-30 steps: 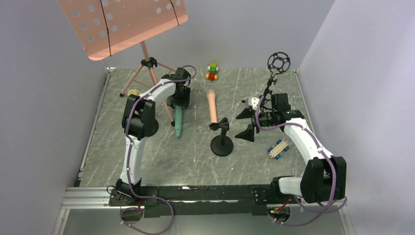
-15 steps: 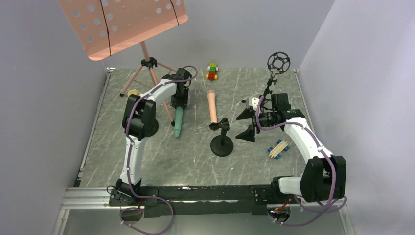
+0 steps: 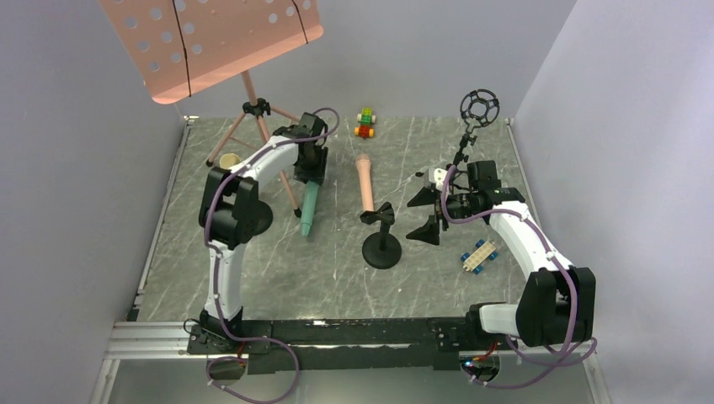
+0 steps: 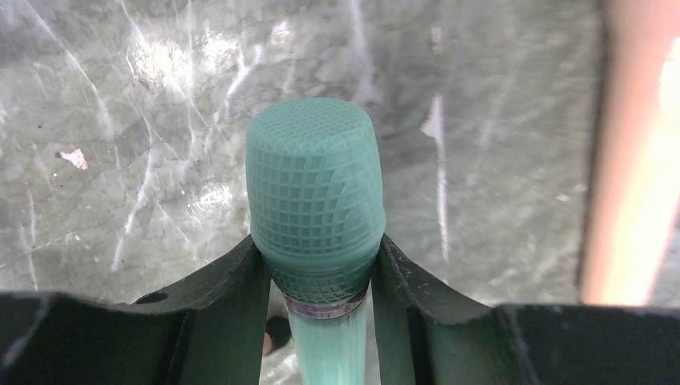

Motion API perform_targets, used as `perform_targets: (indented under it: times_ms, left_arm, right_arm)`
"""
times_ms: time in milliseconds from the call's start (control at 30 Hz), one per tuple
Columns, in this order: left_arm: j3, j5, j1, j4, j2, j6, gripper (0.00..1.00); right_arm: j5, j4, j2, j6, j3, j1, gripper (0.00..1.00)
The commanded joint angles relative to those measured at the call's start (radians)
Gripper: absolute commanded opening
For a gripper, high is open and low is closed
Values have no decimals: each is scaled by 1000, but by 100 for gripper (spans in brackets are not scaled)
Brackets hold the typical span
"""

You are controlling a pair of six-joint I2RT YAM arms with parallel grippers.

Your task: Attach the microphones to the stand

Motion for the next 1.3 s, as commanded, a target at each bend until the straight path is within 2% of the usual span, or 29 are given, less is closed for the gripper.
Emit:
perform_targets:
  times_ms: [0,300,767,1267]
  left_arm:
    - [-16,82,-26,74,-161,17,10]
    - [-142,146,-47,183,-364,12,8]
    - [-482,201,-49,367,-761,25,7]
    - [-738,216,-48,451,-1137,45,7]
  right_arm:
    - [-51,-24,11,-53,45,-5,100]
    - [-64,-46,8,-78,45,-16,100]
    - [-79,-85,13,-112,51,-18,100]
    - [-72,-131,18,-144,74,-18,100]
